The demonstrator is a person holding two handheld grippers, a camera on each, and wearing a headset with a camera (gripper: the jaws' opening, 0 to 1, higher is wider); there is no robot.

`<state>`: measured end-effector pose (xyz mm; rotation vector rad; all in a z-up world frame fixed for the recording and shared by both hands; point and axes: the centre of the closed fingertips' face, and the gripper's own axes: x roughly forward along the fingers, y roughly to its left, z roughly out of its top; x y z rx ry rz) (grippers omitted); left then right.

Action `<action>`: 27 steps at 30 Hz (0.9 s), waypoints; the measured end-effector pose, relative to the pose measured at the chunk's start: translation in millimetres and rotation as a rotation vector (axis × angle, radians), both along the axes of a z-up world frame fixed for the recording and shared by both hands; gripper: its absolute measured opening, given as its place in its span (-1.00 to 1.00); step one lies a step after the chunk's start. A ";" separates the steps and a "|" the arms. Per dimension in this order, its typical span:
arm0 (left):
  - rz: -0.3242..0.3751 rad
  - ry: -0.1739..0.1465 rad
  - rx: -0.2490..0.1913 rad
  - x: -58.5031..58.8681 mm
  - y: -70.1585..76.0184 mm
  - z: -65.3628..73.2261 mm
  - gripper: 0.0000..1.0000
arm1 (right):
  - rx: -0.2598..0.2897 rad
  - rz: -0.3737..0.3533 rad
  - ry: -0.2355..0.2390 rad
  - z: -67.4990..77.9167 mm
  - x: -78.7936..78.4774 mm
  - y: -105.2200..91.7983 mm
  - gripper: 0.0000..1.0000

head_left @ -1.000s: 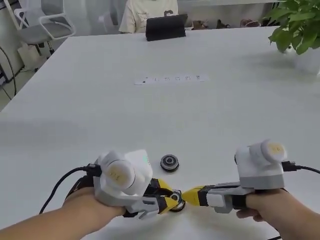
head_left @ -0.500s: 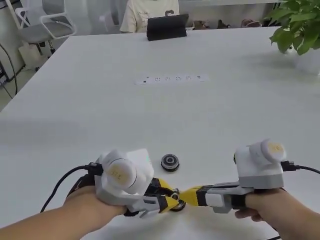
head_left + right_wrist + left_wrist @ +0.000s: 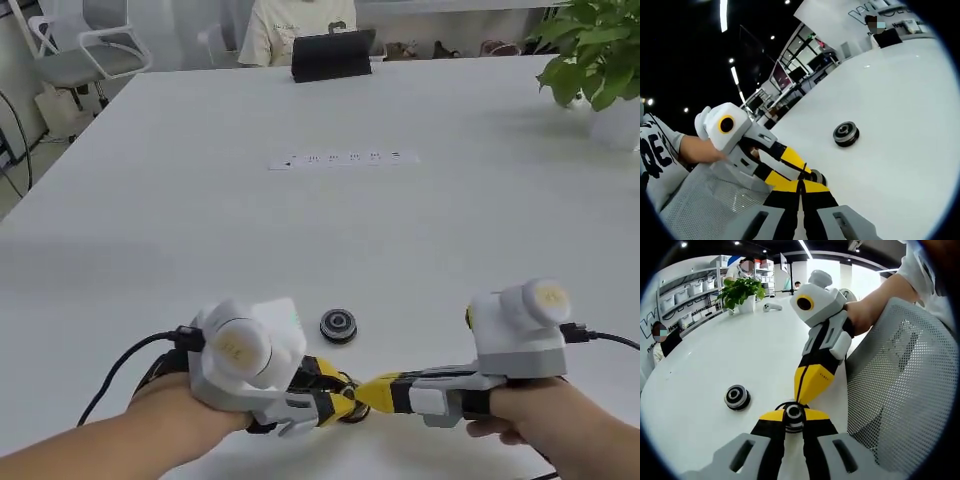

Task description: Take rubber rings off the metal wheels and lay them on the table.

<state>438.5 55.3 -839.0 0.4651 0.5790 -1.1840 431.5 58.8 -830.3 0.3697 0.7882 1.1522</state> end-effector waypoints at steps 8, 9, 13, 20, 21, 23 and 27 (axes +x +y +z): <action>-0.025 -0.017 0.002 0.0 -0.8 0.6 -0.85 | -0.019 -0.008 0.000 -3.5 1.6 -3.8 -1.00; -0.028 -0.019 0.004 -0.1 -1.0 0.7 -0.85 | -0.019 -0.011 0.001 -3.7 2.0 -4.4 -1.00; -0.037 -0.015 0.002 -1.0 -1.7 2.4 -0.80 | -0.007 -0.018 0.010 -2.2 2.7 -4.9 -1.00; -0.046 -0.014 -0.006 -2.4 0.3 11.4 -0.76 | 0.007 -0.027 0.010 1.3 4.5 -6.2 -1.00; -0.047 -0.014 -0.008 -3.1 0.6 12.7 -0.75 | 0.009 -0.029 0.008 2.3 5.0 -6.5 -1.00; -0.051 -0.014 -0.014 -5.2 1.3 15.7 -0.73 | 0.013 -0.032 0.008 3.6 5.2 -6.6 -1.00; -0.056 -0.016 -0.021 -9.7 2.6 22.7 -0.68 | 0.021 -0.034 0.008 7.0 5.2 -6.6 -1.00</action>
